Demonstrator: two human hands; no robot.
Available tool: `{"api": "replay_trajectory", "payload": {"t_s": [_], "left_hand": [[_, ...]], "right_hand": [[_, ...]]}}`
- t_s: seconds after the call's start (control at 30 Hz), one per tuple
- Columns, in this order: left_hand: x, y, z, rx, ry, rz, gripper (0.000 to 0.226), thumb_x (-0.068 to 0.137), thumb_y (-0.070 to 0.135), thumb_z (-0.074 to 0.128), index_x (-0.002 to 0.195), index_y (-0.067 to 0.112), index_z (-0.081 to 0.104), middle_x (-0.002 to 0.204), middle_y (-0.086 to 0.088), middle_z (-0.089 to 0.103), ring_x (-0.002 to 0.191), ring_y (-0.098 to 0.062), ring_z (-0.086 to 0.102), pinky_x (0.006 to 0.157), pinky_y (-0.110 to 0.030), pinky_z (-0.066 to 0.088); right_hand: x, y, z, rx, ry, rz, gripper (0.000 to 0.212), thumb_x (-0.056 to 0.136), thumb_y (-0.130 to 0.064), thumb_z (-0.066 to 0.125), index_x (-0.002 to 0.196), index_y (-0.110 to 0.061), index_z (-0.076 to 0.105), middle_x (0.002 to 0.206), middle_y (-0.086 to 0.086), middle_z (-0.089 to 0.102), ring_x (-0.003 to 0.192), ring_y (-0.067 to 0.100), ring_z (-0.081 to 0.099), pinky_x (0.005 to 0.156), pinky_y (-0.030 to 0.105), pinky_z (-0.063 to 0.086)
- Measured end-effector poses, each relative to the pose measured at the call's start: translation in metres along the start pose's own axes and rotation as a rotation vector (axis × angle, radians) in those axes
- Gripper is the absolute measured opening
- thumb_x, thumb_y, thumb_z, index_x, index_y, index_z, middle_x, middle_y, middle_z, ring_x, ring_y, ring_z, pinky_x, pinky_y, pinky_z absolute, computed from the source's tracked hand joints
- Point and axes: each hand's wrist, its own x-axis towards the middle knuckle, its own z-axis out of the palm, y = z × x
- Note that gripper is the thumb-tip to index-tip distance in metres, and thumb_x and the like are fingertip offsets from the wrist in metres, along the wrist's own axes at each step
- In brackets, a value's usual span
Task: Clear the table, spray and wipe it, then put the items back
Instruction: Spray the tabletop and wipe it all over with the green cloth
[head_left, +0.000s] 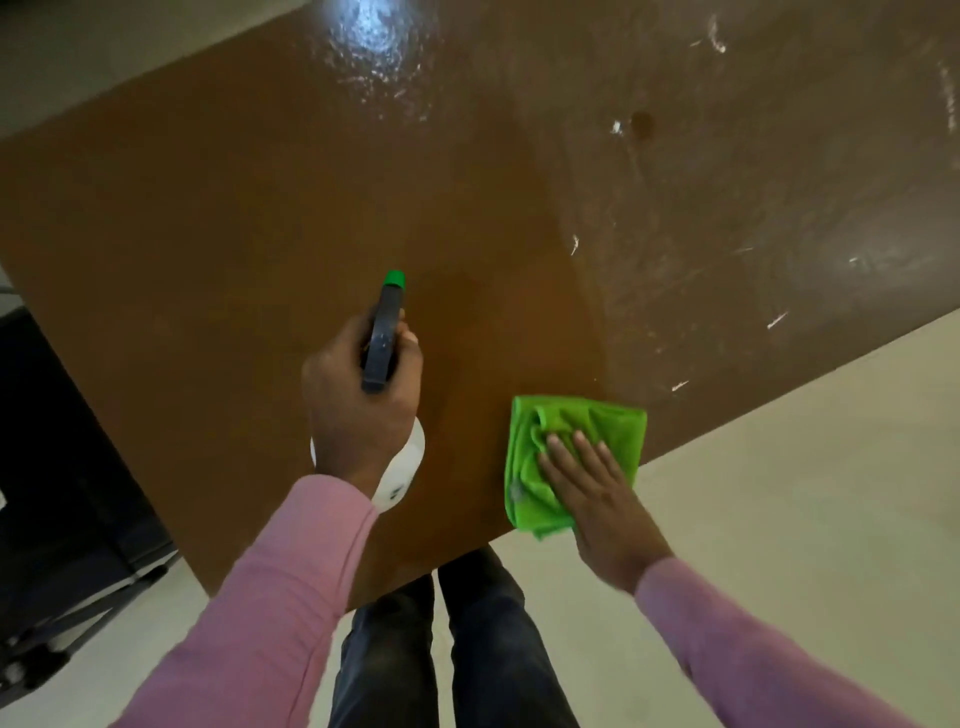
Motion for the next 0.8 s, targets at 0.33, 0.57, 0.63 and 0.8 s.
{"api": "replay_trajectory", "payload": {"t_s": [0.33,0.57,0.63,0.8], "left_hand": [[-0.001,-0.004,-0.002,-0.021,-0.062,-0.006,0.004,0.090,0.035,0.060,0.086,0.036,0.060,0.071,0.004,0.064,0.060,-0.022,0.063,0.055,-0.043,0.058],[-0.003,-0.002,0.000,0.003,-0.194,0.055,0.009,0.091,0.035,0.058,0.087,0.027,0.060,0.067,-0.001,0.061,0.055,-0.023,0.060,0.051,-0.046,0.056],[-0.001,0.003,0.003,0.019,-0.321,-0.007,0.010,0.092,0.027,0.060,0.082,0.028,0.061,0.066,-0.003,0.060,0.055,-0.026,0.059,0.051,-0.051,0.054],[-0.005,0.048,0.059,0.220,-0.762,0.071,0.021,0.080,0.038,0.061,0.072,0.018,0.060,0.059,0.002,0.059,0.057,-0.024,0.059,0.054,-0.042,0.053]], "right_hand": [[0.003,0.075,-0.016,0.188,0.228,0.568,0.081,0.078,0.014,0.050,0.149,-0.013,0.022,0.156,0.004,0.007,0.145,0.030,-0.002,0.119,0.045,0.001],[0.010,-0.070,0.031,0.304,0.132,0.430,0.089,0.080,0.002,0.048,0.150,-0.025,-0.001,0.157,-0.004,-0.013,0.144,0.028,-0.019,0.116,0.038,-0.019],[0.002,-0.070,0.037,0.280,0.070,0.352,0.085,0.085,-0.005,0.046,0.149,-0.025,-0.004,0.155,-0.009,-0.018,0.143,0.024,-0.021,0.115,0.035,-0.021],[0.003,-0.062,0.030,0.315,0.009,0.377,0.080,0.088,-0.017,0.043,0.148,-0.030,-0.010,0.154,-0.012,-0.020,0.141,0.020,-0.027,0.112,0.039,-0.020]]}}
